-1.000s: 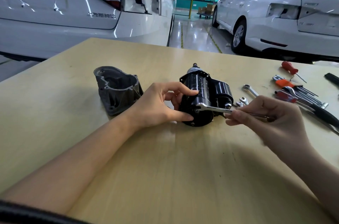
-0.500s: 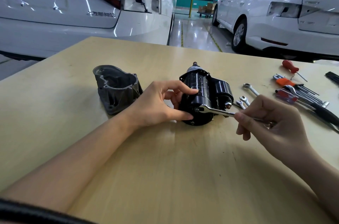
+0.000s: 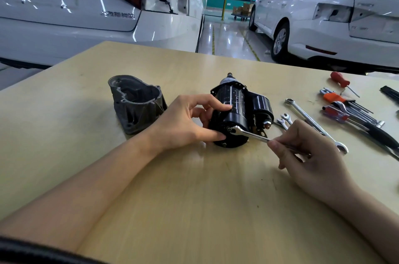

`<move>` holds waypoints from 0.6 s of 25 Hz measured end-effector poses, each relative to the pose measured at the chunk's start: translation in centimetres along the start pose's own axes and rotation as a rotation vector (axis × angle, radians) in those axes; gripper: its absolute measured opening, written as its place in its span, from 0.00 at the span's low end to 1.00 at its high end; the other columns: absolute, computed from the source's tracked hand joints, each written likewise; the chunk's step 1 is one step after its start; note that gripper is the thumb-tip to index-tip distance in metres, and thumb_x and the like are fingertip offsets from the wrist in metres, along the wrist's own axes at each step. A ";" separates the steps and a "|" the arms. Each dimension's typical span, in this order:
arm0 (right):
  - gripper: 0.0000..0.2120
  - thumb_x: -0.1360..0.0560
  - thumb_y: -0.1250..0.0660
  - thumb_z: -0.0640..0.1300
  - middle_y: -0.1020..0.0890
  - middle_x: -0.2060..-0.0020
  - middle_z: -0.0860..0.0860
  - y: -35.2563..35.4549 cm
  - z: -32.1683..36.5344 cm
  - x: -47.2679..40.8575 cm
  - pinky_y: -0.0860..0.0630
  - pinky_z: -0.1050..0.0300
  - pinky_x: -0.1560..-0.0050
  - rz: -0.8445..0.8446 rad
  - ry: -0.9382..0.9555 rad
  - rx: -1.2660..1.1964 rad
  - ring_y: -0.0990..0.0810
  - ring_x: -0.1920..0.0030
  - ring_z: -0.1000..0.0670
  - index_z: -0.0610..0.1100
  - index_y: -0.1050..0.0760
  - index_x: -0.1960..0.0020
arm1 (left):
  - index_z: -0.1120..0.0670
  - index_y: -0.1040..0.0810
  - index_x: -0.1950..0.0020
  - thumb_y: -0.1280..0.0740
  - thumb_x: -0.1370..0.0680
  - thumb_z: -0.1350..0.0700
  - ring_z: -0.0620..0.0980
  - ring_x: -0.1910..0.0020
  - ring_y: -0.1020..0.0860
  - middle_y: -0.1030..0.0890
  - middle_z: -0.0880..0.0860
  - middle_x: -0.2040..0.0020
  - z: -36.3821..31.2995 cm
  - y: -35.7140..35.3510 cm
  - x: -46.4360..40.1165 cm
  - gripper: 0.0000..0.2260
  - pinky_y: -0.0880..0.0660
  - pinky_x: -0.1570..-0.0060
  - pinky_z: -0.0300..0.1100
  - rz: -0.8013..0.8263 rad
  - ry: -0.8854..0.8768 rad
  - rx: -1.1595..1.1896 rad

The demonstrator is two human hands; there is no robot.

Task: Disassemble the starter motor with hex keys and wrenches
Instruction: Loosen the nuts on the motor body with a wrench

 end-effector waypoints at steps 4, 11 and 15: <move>0.12 0.26 0.34 0.49 0.24 0.70 0.53 -0.5 -0.4 0.1 0.36 0.69 0.72 0.097 0.037 0.062 0.32 0.74 0.56 0.43 0.32 0.62 | 0.50 0.17 0.47 0.21 0.37 0.64 0.50 0.64 0.26 0.28 0.51 0.64 0.0 0.0 0.0 0.21 0.23 0.59 0.37 -0.010 -0.011 -0.004; 0.12 0.25 0.34 0.52 0.25 0.74 0.52 -0.5 -0.4 -0.1 0.34 0.58 0.75 0.120 0.048 0.128 0.31 0.75 0.50 0.46 0.32 0.62 | 0.48 0.17 0.47 0.21 0.38 0.62 0.50 0.64 0.25 0.28 0.49 0.64 -0.1 0.0 0.1 0.21 0.21 0.59 0.41 -0.015 -0.002 -0.007; 0.09 0.30 0.30 0.46 0.25 0.76 0.53 0.4 0.5 -1.1 0.33 0.59 0.76 0.019 0.076 0.172 0.31 0.77 0.51 0.48 0.28 0.65 | 0.49 0.17 0.47 0.21 0.37 0.65 0.51 0.64 0.25 0.28 0.51 0.63 -0.1 0.1 0.0 0.22 0.21 0.58 0.41 -0.011 0.006 -0.014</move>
Point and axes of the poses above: each hand's wrist, its own x-axis away from the middle knuckle, its own y-axis out of the back of the hand, z = x × y, the point moved 3 cm from there along -x, towards the middle knuckle
